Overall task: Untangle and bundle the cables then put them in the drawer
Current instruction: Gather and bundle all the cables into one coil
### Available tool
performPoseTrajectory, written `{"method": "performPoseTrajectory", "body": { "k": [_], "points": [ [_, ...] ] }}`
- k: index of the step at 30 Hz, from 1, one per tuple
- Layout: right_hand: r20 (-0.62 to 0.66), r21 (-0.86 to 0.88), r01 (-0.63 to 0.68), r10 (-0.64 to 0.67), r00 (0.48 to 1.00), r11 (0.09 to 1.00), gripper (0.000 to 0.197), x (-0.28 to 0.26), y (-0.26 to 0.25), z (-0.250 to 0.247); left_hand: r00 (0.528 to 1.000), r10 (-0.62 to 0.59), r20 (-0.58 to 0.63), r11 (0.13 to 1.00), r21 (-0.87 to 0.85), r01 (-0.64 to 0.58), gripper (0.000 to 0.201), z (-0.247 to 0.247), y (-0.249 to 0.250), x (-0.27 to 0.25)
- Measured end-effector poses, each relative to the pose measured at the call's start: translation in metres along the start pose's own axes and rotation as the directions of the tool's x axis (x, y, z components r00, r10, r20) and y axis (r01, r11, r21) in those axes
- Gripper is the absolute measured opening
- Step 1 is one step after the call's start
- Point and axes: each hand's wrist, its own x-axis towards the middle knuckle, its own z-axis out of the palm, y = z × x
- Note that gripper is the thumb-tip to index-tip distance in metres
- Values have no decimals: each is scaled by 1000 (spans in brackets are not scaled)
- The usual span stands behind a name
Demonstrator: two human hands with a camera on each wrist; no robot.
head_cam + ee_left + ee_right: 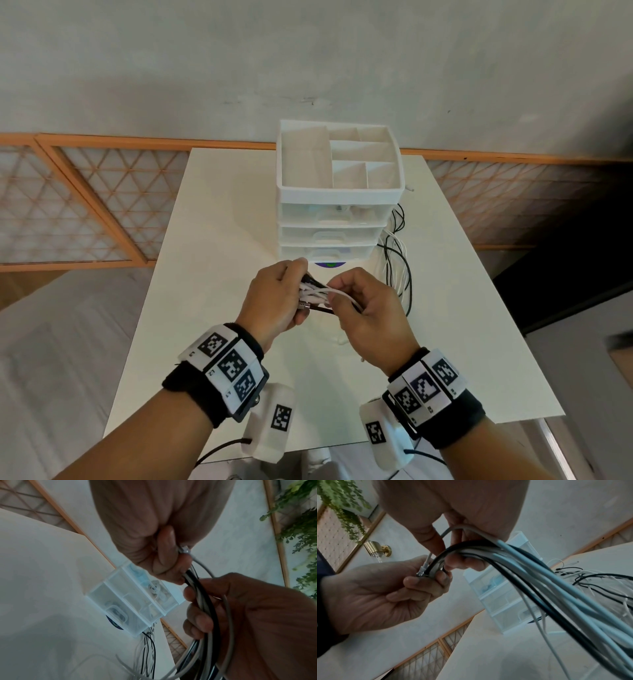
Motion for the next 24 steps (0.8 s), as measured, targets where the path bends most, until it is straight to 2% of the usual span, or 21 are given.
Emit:
{"method": "performPoseTrajectory", "body": {
  "k": [8, 12, 15, 19, 24],
  "points": [
    [26, -26, -32, 32, 999, 999, 11, 1, 2, 1, 999, -1, 47, 999, 32, 0, 34, 0, 4, -2],
    [47, 25, 0, -1, 999, 1000, 10, 0, -2, 7, 1000, 10, -9, 1000, 29, -10, 31, 0, -1, 2],
    [39, 89, 5, -8, 999, 996, 23, 1, -7, 6, 997, -12, -70, 999, -46, 9, 28, 0, -6, 4],
    [66, 115, -24, 17, 998, 993, 8, 2, -3, 3, 998, -44, -54, 995, -95, 38, 29, 0, -4, 5],
    [95, 160, -85, 71, 993, 983, 18, 3, -2, 5, 1000, -14, -3, 998, -63, 14, 31, 0, -7, 4]
  ]
}}
